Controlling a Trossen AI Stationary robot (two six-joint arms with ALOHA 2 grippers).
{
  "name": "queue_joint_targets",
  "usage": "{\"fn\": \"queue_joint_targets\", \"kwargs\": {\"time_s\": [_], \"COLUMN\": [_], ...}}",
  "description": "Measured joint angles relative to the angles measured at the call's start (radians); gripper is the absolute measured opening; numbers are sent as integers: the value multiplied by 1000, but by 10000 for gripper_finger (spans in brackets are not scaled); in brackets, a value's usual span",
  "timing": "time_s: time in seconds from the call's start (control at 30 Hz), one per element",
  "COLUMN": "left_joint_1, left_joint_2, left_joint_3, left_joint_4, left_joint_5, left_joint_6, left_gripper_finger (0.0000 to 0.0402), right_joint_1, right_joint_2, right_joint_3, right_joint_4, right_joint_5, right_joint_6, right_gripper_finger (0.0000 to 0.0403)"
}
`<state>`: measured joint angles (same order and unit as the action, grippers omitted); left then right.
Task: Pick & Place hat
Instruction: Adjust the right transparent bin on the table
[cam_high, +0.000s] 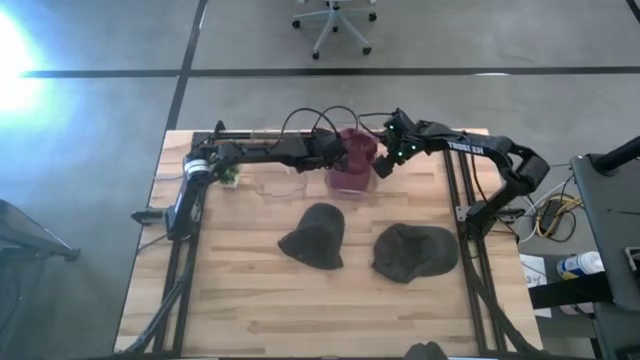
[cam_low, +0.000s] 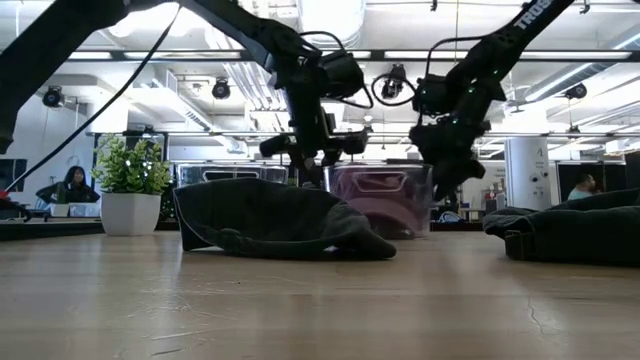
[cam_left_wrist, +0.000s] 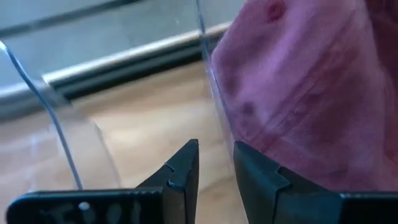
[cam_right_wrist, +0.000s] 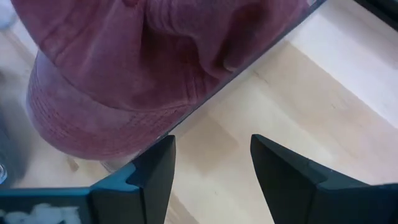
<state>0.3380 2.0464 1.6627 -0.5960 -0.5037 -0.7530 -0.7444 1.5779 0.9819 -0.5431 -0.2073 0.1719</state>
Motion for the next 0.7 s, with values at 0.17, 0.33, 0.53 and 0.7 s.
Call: {"fn": "queue_joint_targets", "kwargs": {"time_s": [0.17,0.33,0.53,0.7], "left_joint_1": [5,-39,-116,-114], "left_joint_2": [-17,-86,-164,-117], "left_joint_3": [1,23,33,8], "left_joint_4": [1,-8,-109,-139], "left_joint_5": [-15,-61,-134,-40], "left_joint_6": [42,86,89,94], "left_gripper_finger": [97,97,97,97], "right_joint_1": [1,-10,-16,-12], "right_joint_2": [13,-73,-192,-282], "right_joint_3": [30,32,8,-42], "right_joint_4": [4,-34,-143,-164], "right_joint_5": [29,101,133,129], "right_joint_6": [-10,-32,-63,-53], "right_gripper_finger": [205,205,205,205]}}
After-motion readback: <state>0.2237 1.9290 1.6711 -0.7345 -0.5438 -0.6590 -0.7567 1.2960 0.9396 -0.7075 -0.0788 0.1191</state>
